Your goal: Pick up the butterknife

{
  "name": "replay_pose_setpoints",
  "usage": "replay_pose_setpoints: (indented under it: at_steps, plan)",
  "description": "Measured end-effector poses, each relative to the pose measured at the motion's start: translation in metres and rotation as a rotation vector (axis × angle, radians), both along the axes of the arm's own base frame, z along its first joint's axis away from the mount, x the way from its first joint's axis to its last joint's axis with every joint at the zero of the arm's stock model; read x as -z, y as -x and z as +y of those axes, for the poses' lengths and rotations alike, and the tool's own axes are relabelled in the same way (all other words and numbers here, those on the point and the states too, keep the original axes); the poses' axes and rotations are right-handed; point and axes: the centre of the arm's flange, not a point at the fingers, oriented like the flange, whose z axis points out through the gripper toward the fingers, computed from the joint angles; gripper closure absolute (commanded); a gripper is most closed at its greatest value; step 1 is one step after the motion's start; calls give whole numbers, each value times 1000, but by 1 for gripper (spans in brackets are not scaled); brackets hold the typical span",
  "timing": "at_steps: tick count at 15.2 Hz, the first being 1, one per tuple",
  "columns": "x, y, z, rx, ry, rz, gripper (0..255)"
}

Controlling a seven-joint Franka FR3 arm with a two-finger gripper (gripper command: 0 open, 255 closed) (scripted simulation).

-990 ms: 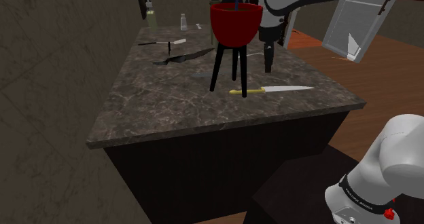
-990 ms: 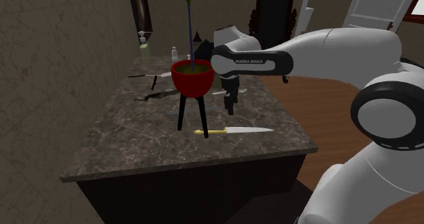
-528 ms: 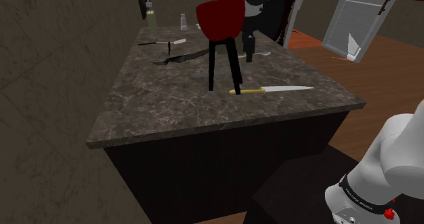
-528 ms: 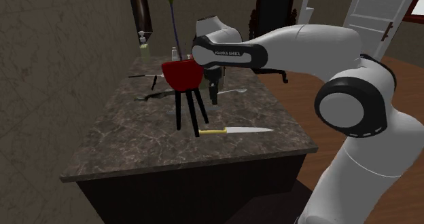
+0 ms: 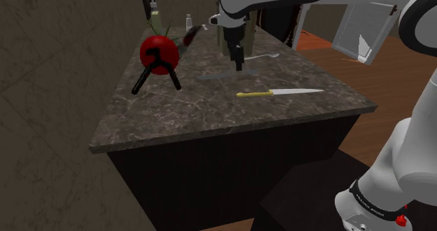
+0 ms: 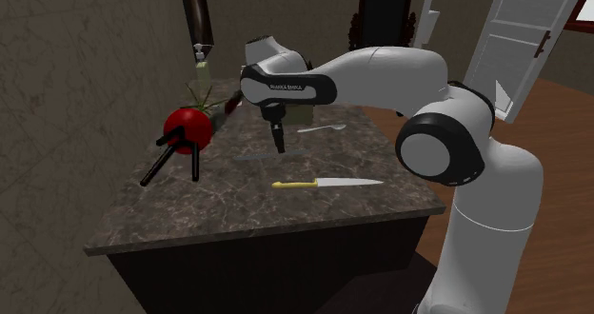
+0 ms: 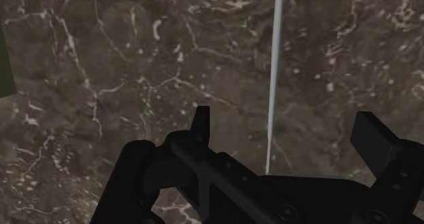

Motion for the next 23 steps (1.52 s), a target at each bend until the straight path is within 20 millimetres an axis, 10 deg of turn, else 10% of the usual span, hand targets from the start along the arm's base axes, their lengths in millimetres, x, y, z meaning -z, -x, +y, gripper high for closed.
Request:
replay_pose_setpoints:
  at_steps: [5, 6, 23]
  plan:
    - [26, -2, 1, -3, 0, 1, 0]
    - [28, -1, 1, -3, 0, 0, 255]
    - [-2, -2, 2, -3, 0, -1, 255]
